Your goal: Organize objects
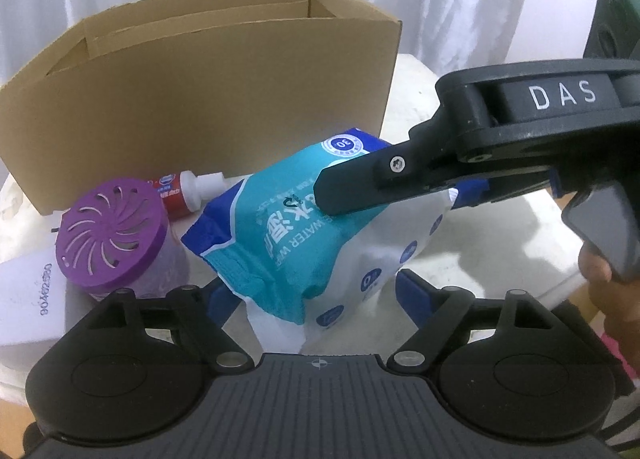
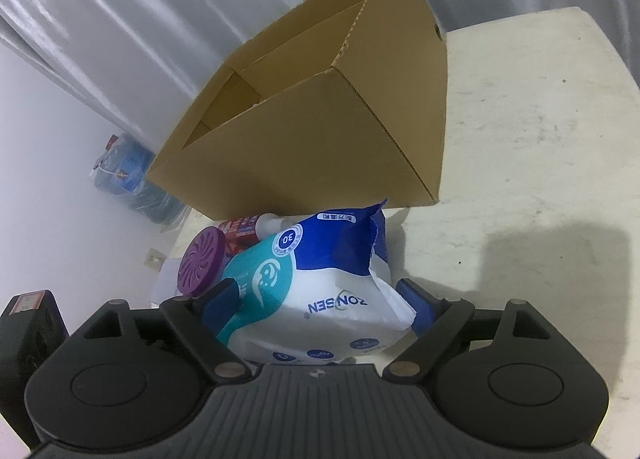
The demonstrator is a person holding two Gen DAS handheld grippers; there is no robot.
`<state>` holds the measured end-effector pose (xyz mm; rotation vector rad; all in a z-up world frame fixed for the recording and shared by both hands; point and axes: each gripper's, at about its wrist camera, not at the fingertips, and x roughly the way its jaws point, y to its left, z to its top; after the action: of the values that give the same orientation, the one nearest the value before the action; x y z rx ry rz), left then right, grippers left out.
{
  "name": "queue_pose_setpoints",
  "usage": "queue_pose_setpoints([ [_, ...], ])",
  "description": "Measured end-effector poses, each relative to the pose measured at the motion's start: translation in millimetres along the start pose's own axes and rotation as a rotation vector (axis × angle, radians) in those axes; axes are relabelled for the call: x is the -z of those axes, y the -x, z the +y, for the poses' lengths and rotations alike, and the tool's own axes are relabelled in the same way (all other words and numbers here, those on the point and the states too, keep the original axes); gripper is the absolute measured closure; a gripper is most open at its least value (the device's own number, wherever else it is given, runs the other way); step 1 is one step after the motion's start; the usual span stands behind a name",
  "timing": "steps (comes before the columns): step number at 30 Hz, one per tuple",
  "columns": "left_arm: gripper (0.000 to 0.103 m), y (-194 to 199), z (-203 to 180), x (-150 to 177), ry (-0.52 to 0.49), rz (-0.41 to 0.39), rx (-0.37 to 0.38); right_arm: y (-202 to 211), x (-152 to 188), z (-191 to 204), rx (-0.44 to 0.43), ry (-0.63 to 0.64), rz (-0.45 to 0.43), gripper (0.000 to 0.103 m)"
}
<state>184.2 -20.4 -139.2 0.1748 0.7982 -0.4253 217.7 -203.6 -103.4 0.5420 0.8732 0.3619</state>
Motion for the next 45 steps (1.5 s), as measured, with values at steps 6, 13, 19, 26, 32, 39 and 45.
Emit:
queue_pose_setpoints([
  [6, 0.020, -0.8, 1.4, 1.6, -0.005, 0.001, -0.006, 3.0, 0.1, -1.8, -0.002, -0.016, 0.009, 0.014],
  [13, 0.021, 5.9, -7.4, 1.7, -0.016, -0.005, 0.025, 2.2, -0.1, -2.0, 0.000, -0.023, 0.007, 0.014],
  [19, 0.020, 9.2, -10.9, 3.8, -0.011, 0.010, 0.042, 3.1, -0.7, -1.2, 0.014, -0.021, -0.002, 0.014],
  [26, 0.014, 1.9, -9.3, 1.4, -0.019, 0.031, 0.026, 8.6, -1.3, -2.8, 0.024, -0.022, -0.015, 0.014],
  [32, 0.013, -3.0, -11.2, 0.5, -0.015, 0.020, 0.014, 5.2, 0.8, -5.2, 0.014, -0.029, -0.006, 0.014],
  [39, 0.013, -10.5, -17.3, -1.8, -0.015, 0.008, 0.006, 2.2, 2.8, -4.5, 0.005, -0.037, -0.009, 0.015],
  [45, 0.013, -15.3, -17.8, -6.4, 0.005, 0.004, 0.003, 1.4, 4.3, -3.5, 0.010, -0.033, -0.011, 0.015],
])
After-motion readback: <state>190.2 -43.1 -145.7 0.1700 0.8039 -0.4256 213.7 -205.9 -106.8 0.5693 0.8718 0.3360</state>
